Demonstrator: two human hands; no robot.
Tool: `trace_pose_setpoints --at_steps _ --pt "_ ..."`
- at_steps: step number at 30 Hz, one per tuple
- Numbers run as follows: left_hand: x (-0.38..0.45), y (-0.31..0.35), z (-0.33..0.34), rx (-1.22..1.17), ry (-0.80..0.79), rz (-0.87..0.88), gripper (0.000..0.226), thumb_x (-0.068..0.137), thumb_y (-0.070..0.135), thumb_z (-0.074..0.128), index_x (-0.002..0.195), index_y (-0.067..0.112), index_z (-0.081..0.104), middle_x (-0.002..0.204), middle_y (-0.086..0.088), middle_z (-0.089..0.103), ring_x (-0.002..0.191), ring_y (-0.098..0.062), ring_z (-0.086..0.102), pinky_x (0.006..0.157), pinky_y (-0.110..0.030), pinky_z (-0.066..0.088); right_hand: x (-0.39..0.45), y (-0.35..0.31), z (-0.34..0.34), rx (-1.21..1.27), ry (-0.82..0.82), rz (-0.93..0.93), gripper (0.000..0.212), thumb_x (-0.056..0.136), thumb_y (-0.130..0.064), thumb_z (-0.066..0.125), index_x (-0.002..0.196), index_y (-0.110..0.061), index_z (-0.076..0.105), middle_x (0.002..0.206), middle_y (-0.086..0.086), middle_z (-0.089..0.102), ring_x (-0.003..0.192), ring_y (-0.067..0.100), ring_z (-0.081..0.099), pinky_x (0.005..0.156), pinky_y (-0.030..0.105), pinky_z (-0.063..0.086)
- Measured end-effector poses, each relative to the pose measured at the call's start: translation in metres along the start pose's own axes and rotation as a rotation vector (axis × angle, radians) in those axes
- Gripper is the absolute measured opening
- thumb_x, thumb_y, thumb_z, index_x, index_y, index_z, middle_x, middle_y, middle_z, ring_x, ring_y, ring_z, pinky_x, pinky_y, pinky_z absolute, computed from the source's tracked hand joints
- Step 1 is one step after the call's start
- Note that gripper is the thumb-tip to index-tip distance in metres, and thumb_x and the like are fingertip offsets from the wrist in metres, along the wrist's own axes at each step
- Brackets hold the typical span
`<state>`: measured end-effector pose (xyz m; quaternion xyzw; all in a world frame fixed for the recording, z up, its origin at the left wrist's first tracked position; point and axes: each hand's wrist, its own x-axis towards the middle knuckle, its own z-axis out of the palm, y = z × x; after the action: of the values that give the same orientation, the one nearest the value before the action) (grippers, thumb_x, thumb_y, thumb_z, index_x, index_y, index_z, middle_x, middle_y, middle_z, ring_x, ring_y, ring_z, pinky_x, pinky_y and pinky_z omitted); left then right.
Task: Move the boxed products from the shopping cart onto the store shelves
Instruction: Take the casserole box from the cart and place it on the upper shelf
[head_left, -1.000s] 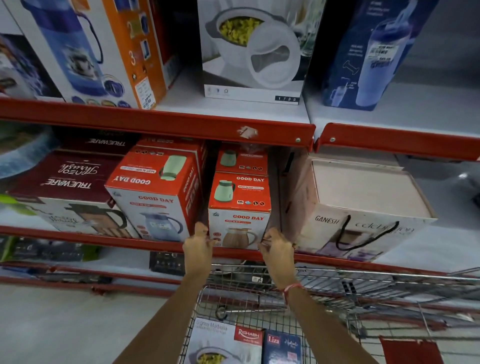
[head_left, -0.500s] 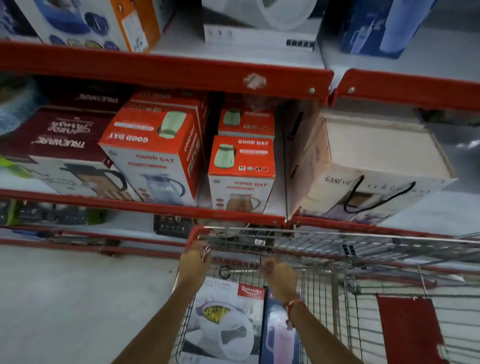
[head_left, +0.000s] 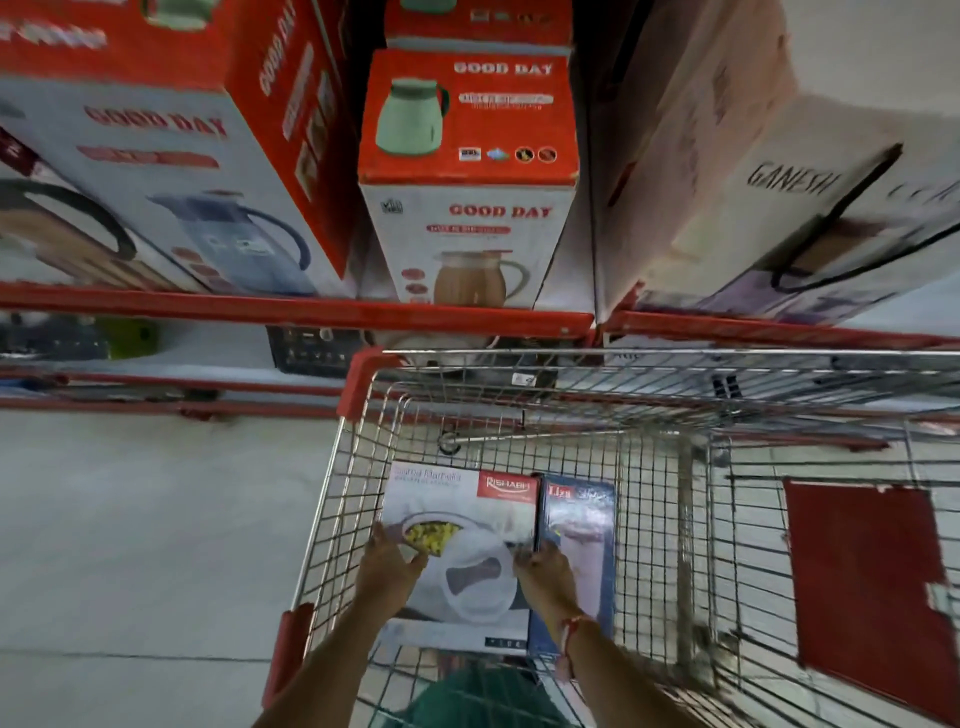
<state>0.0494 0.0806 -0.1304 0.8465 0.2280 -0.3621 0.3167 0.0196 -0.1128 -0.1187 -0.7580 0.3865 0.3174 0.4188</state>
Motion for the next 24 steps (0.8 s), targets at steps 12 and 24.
trace_pose_setpoints --at_steps 12,24 --pt "-0.007 0.007 -0.001 0.063 -0.034 -0.086 0.078 0.083 0.012 0.060 0.146 0.000 0.014 0.137 -0.023 0.050 0.121 -0.038 0.053 0.092 -0.041 0.049 -0.004 0.005 0.013 -0.038 0.085 0.031 0.049 0.084 -0.005 0.051 0.132 -0.010 0.045 0.128 0.020 0.047 0.117 0.037 0.044 0.099 0.051 0.047" --pt "-0.051 0.026 -0.038 -0.066 -0.020 -0.031 0.058 0.079 0.008 0.063 0.132 0.007 0.040 0.121 -0.018 0.061 0.106 -0.034 0.060 0.087 -0.040 0.054 -0.016 -0.010 -0.013 0.260 0.041 0.112 0.040 0.085 -0.017 0.057 0.123 -0.019 0.047 0.122 0.017 0.053 0.112 0.037 0.050 0.098 0.049 0.047"
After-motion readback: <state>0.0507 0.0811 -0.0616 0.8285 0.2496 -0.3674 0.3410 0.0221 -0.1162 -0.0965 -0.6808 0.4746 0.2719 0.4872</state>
